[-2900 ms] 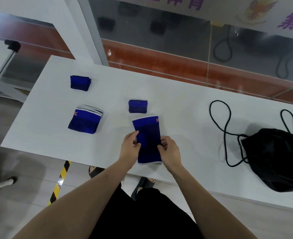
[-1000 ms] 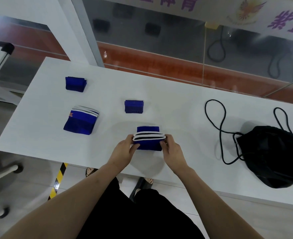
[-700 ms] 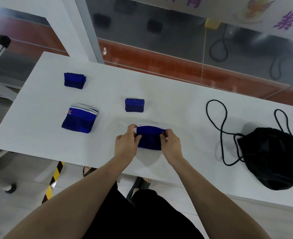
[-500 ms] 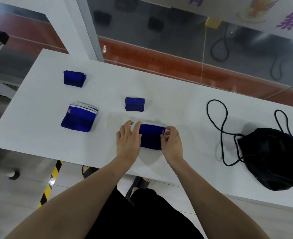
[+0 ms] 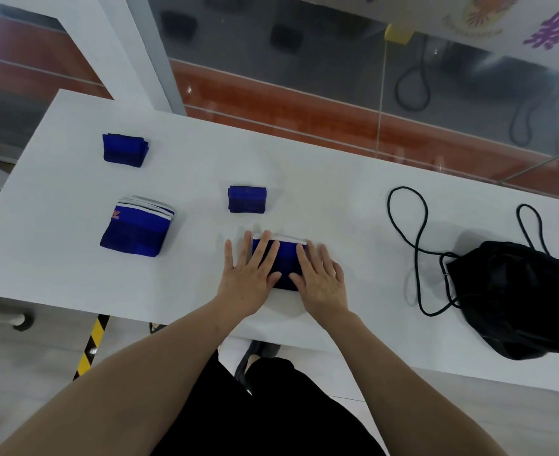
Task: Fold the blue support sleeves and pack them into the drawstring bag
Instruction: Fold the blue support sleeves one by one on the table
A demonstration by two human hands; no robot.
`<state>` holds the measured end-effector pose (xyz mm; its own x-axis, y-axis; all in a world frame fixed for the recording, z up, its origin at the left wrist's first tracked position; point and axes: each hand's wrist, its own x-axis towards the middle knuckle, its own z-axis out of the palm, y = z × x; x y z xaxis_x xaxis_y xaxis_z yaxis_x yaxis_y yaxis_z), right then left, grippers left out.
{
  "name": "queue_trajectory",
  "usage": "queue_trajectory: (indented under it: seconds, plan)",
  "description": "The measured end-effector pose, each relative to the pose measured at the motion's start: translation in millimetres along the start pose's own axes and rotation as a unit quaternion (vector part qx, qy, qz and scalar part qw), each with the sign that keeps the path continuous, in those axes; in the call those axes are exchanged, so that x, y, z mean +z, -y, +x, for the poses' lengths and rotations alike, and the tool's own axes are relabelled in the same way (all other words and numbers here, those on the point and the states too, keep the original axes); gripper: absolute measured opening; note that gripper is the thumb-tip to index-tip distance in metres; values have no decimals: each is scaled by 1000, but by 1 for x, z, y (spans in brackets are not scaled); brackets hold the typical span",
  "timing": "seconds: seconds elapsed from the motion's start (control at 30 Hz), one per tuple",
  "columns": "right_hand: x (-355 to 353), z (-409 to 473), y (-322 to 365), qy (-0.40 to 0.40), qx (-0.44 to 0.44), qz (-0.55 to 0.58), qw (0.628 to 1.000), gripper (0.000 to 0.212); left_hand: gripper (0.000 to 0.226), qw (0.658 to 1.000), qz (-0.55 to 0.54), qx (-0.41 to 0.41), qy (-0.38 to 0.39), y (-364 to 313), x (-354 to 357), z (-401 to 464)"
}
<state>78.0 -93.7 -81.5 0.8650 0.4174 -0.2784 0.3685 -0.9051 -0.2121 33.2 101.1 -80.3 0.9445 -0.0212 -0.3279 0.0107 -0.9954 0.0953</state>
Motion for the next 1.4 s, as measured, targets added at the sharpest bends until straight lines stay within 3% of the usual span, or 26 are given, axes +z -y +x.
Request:
queue_trajectory:
  seconds: [0.33, 0.47, 0.6, 0.9, 1.1, 1.4]
  plan:
    - [-19, 8, 12, 40, 30, 26, 998, 61, 70, 999, -15, 5, 42, -1, -18, 8]
    - [-32, 14, 24, -58, 58, 63, 995, 35, 55, 994, -107, 2, 2, 2, -41, 9]
    - [-48, 32, 49, -116, 34, 103, 987, 30, 44, 982, -169, -67, -59, 29, -61, 9]
    - [-65, 101, 119, -56, 22, 112, 992, 42, 39, 979, -151, -110, -79, 118, -82, 12]
    - [-56, 148, 146, 38, 41, 84, 995, 56, 36, 974, -164, -135, -73, 180, -93, 16]
    - [-37, 163, 206, 49, 64, 92, 992, 44, 42, 970, -182, -142, -76, 283, -111, 36]
